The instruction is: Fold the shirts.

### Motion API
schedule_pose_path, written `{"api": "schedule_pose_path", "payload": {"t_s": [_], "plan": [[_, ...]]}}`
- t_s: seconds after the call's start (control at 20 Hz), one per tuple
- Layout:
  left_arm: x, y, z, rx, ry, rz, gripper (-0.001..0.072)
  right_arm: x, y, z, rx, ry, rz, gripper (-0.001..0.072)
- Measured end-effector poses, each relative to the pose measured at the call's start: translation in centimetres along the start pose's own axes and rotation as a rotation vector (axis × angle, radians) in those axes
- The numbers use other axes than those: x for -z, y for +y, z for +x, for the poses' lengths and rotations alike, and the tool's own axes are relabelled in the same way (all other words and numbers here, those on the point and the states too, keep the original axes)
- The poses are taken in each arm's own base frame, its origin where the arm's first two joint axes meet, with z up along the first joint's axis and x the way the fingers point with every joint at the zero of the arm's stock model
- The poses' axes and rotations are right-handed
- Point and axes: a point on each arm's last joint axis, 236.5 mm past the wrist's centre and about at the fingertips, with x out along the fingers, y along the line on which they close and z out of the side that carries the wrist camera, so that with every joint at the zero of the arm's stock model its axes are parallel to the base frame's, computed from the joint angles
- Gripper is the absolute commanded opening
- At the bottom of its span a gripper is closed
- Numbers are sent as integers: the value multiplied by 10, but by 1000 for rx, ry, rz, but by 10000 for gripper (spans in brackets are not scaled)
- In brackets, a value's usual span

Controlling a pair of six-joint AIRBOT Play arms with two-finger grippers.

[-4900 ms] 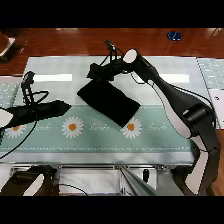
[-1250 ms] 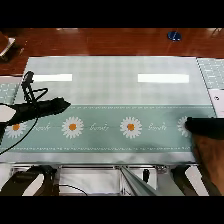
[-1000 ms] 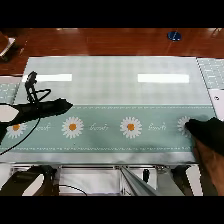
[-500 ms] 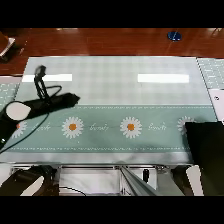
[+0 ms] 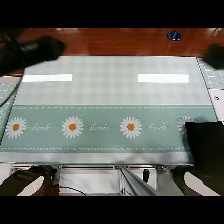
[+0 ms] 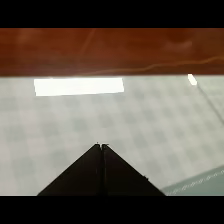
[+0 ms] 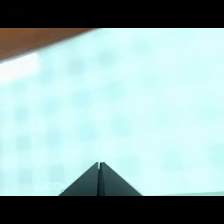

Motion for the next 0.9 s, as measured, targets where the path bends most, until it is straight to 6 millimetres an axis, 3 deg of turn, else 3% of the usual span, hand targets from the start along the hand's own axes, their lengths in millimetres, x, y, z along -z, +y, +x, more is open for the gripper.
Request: {"api": "schedule_pose_path", "payload": {"t_s": [0.05,0.15,0.3,0.5,0.9], "plan": [[22,8,11,-25,72,7,12,21,11,27,29,74,-54,27],[64,41,26,-130,205,14,13,63,15,70,124,209,-140,27],[102,81,33,-262,335,43,13,98,9,95,222,318,-207,27],[127,101,31,-335,428,57,13,113,5,99,277,366,-250,27],[137,111,28,-370,472,62,13,119,1,100,306,388,-265,27]]}}
